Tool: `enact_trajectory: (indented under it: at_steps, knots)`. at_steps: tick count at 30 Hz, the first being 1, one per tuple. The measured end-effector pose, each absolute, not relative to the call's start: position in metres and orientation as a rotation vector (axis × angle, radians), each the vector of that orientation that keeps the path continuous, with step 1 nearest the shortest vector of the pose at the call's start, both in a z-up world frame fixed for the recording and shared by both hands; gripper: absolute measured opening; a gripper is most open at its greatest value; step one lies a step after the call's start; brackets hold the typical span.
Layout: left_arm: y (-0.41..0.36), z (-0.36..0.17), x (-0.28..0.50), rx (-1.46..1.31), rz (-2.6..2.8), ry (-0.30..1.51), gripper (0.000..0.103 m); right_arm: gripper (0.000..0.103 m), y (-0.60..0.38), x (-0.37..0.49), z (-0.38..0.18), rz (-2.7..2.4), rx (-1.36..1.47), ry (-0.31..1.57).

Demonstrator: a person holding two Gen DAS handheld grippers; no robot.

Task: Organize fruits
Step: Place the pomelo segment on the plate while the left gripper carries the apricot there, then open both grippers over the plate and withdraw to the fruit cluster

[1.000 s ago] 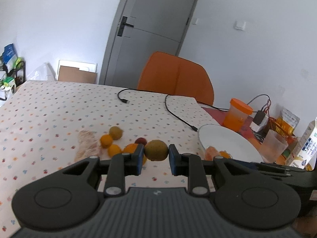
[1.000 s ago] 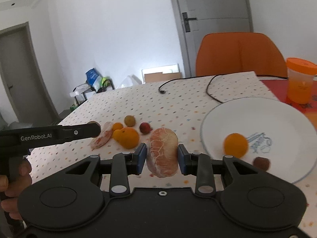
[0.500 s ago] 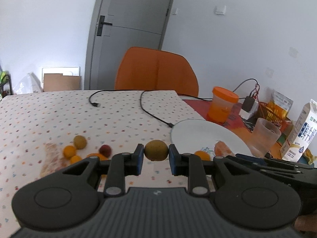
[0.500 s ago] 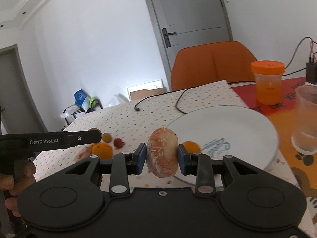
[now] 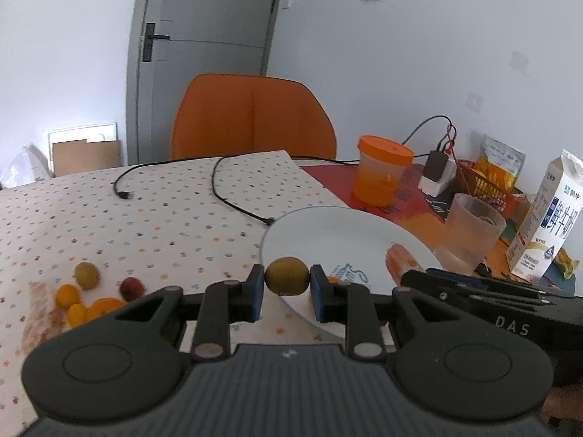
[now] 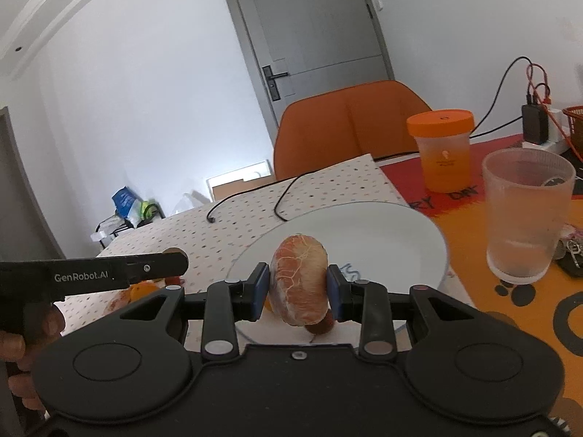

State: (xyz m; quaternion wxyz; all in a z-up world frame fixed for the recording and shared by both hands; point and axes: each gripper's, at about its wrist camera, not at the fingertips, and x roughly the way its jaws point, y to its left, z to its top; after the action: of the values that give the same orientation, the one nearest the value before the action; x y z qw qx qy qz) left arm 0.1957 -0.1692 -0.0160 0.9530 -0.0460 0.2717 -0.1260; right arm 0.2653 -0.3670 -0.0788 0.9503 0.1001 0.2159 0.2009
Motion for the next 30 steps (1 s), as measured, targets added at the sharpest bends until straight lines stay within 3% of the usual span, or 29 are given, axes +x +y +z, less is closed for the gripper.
enact_trajectory:
  at_steps: [20, 22, 26, 30]
  knots:
    - [-0.167, -0.017, 0.203, -0.098, -0.224, 0.573, 0.03, 0.032, -0.373, 0.278, -0.083, 0.393, 0.219, 0.444]
    - [-0.161, -0.016, 0.2, -0.103, -0.205, 0.576, 0.035, 0.035, -0.369, 0.278, -0.082, 0.397, 0.21, 0.449]
    - [-0.144, -0.016, 0.19, -0.141, -0.164, 0.562, 0.056, 0.048, -0.363, 0.274, -0.077, 0.405, 0.2, 0.411]
    - [-0.129, -0.014, 0.18, -0.153, -0.116, 0.556, 0.072, 0.051, -0.357, 0.269, -0.073, 0.425, 0.195, 0.412]
